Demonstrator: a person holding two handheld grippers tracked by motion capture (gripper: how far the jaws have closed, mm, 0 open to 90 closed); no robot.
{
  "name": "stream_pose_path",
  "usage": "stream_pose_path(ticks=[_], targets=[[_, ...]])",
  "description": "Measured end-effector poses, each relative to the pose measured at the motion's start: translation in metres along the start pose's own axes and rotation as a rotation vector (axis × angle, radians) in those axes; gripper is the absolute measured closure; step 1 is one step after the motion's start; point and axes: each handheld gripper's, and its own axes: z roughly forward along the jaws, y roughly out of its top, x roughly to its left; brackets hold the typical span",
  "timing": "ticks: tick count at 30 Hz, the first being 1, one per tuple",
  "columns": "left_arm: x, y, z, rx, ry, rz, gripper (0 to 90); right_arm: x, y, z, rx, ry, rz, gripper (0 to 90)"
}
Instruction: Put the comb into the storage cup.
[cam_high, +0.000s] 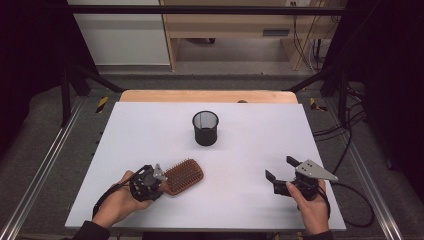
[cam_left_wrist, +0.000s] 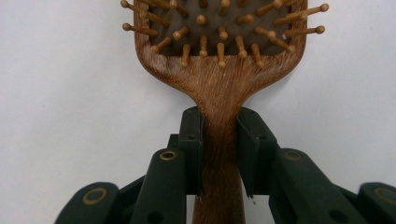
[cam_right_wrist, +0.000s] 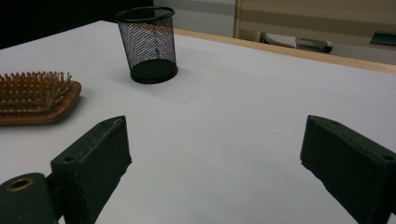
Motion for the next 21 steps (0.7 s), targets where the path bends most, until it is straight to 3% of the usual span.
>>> stream_pose_path(ticks=[4, 7, 13, 21], targets=[[0.001, 0.0, -0.004, -0.035, 0.022, -0.008, 72.8, 0.0, 0.0, 0.0, -0.001, 0.002, 0.0, 8.1], [0.001, 0.001, -0.008, -0.088, 0.038, -0.016, 72.8, 0.001, 0.001, 0.0, -0.005, 0.006, -0.001, 8.1], [-0.009, 0.001, -0.013, -0.212, 0.096, -0.042, 72.9, 0.003, 0.001, 0.0, -0.005, 0.022, 0.004, 7.9], [-0.016, 0.001, -0.011, -0.424, 0.158, -0.111, 72.9, 0.009, 0.003, 0.002, -0.024, 0.059, 0.031, 7.6]])
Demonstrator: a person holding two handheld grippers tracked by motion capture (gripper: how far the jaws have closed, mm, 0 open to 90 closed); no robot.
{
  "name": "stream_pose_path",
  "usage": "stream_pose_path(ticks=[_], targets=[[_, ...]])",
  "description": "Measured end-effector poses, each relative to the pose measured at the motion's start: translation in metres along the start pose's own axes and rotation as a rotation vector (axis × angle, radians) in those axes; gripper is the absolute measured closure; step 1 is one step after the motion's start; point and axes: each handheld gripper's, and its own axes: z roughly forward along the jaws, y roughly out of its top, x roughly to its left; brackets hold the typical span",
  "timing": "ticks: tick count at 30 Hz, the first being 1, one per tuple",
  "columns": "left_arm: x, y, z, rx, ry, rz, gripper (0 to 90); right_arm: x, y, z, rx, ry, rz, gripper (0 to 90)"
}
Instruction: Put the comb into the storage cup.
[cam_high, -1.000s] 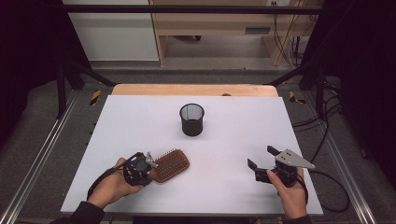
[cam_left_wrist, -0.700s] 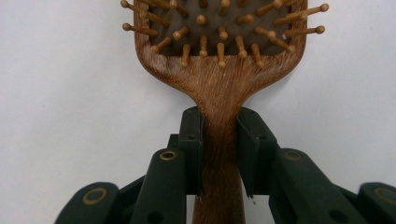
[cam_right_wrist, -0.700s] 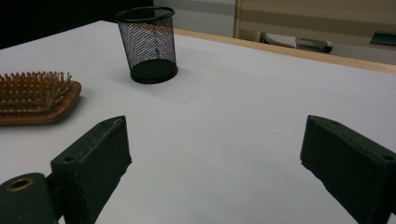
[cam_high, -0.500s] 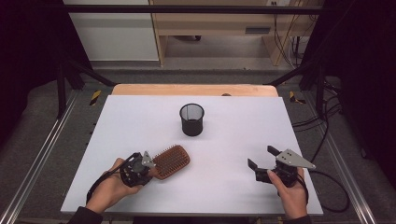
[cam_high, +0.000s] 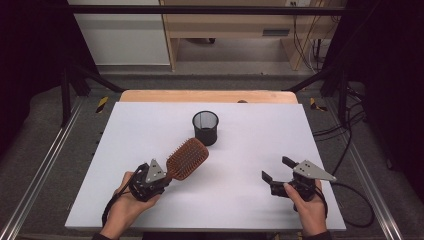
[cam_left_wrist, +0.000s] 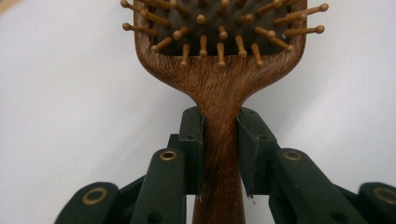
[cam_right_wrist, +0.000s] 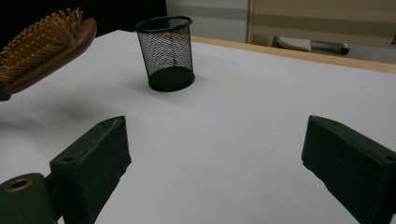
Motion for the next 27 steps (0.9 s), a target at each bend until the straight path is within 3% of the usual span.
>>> stream_pose_path(ticks=[4, 7, 11, 15, 18, 20, 27], targets=[[0.0, -0.003, 0.002, -0.056, 0.014, -0.03, 72.8, 0.005, 0.002, 0.004, -0.021, 0.041, 0.047, 6.8], [-0.003, -0.002, 0.002, -0.064, 0.049, -0.005, 72.8, 0.012, 0.004, 0.01, -0.034, 0.089, 0.089, 5.4], [-0.006, -0.002, 0.0, -0.093, 0.049, -0.005, 72.9, 0.023, 0.01, 0.023, -0.047, 0.149, 0.131, 3.9], [-0.01, -0.002, -0.003, -0.151, 0.034, 0.013, 72.8, 0.032, 0.022, 0.036, -0.056, 0.18, 0.138, 3.4], [-0.011, -0.002, -0.004, -0.167, 0.023, 0.013, 72.9, 0.038, 0.028, 0.043, -0.069, 0.192, 0.161, 3.9], [-0.013, -0.003, -0.004, -0.173, 0.014, -0.001, 72.8, 0.051, 0.035, 0.054, -0.083, 0.233, 0.205, 4.8], [-0.015, -0.004, -0.004, -0.196, 0.02, -0.01, 72.9, 0.084, 0.043, 0.074, -0.074, 0.31, 0.206, 6.7]])
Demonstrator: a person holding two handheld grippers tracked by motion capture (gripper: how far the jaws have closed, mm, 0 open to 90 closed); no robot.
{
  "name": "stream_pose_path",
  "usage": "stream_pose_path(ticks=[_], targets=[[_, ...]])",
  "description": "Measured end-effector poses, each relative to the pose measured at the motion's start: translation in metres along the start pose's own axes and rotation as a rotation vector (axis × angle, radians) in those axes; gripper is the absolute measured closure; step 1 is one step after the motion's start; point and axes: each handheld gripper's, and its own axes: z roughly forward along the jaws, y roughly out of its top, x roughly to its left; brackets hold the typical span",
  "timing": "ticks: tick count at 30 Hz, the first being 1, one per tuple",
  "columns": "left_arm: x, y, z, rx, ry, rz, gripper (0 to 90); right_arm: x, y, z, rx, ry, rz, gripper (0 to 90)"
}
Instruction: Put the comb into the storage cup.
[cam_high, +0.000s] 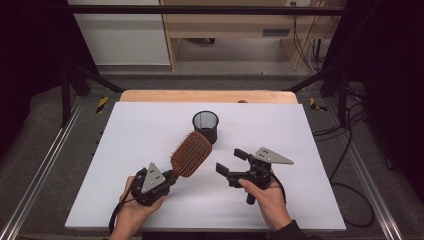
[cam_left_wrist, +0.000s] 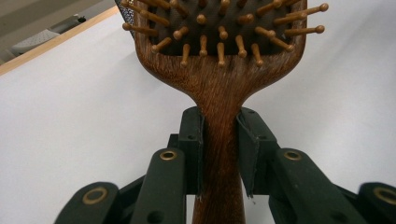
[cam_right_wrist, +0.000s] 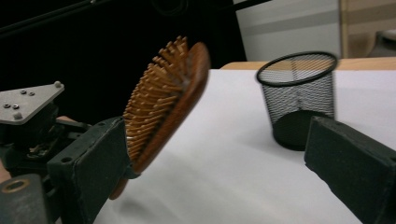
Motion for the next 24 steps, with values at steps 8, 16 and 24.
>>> stream_pose_path(ticks=[8, 16, 24], targets=[[0.001, 0.001, -0.003, -0.03, 0.008, -0.005, 72.8, 0.016, 0.0, 0.026, 0.049, 0.047, 0.0, 8.1], [0.0, 0.001, -0.005, -0.048, 0.014, -0.005, 72.9, 0.03, 0.002, 0.044, 0.069, 0.085, 0.003, 8.9], [-0.002, 0.002, -0.007, -0.069, 0.018, -0.012, 72.8, 0.037, 0.008, 0.054, 0.073, 0.102, 0.006, 10.8]])
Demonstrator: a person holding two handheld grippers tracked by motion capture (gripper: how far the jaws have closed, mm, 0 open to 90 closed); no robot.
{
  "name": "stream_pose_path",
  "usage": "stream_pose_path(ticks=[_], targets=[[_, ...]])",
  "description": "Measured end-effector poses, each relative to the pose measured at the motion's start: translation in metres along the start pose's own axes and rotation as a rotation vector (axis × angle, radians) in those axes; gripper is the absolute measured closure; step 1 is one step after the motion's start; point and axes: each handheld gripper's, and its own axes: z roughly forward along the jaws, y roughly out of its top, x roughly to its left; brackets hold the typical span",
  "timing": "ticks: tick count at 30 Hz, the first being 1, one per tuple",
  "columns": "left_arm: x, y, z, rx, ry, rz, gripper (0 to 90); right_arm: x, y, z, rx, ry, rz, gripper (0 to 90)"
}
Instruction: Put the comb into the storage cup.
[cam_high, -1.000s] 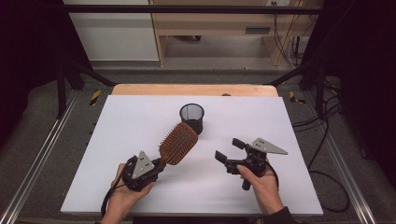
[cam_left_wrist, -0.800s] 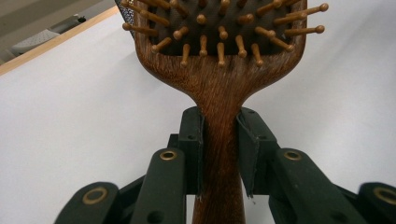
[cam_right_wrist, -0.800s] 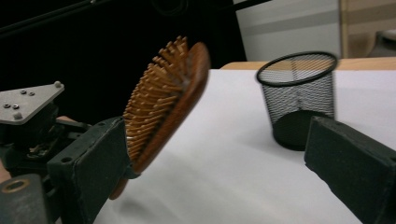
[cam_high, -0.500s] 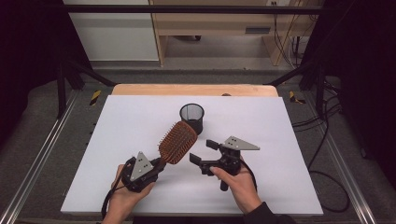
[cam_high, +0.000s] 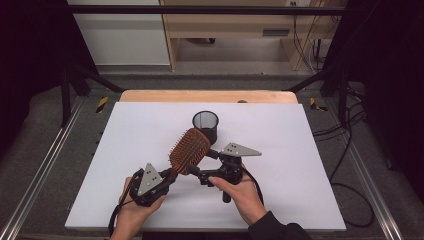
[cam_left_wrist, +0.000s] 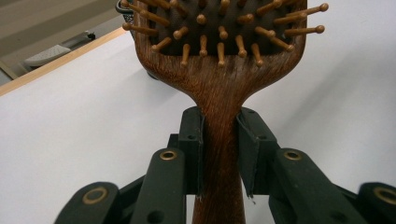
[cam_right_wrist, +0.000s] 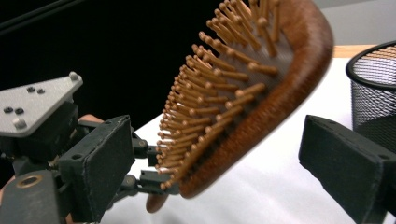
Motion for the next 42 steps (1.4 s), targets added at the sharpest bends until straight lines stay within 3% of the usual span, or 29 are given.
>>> stream_pose_path(ticks=[12, 20, 28, 42], targets=[[-0.002, 0.002, -0.004, -0.032, 0.016, -0.002, 72.9, 0.006, 0.012, 0.009, -0.003, 0.013, 0.002, 14.3], [0.002, 0.004, -0.01, -0.08, 0.045, -0.01, 72.8, 0.011, 0.023, 0.014, -0.008, 0.02, -0.012, 16.2], [0.003, 0.004, -0.012, -0.093, 0.055, -0.014, 72.8, 0.016, 0.034, 0.019, -0.003, 0.021, -0.033, 18.3], [0.002, 0.004, -0.013, -0.094, 0.062, -0.006, 72.8, 0.016, 0.041, 0.026, 0.002, 0.022, -0.023, 21.8]])
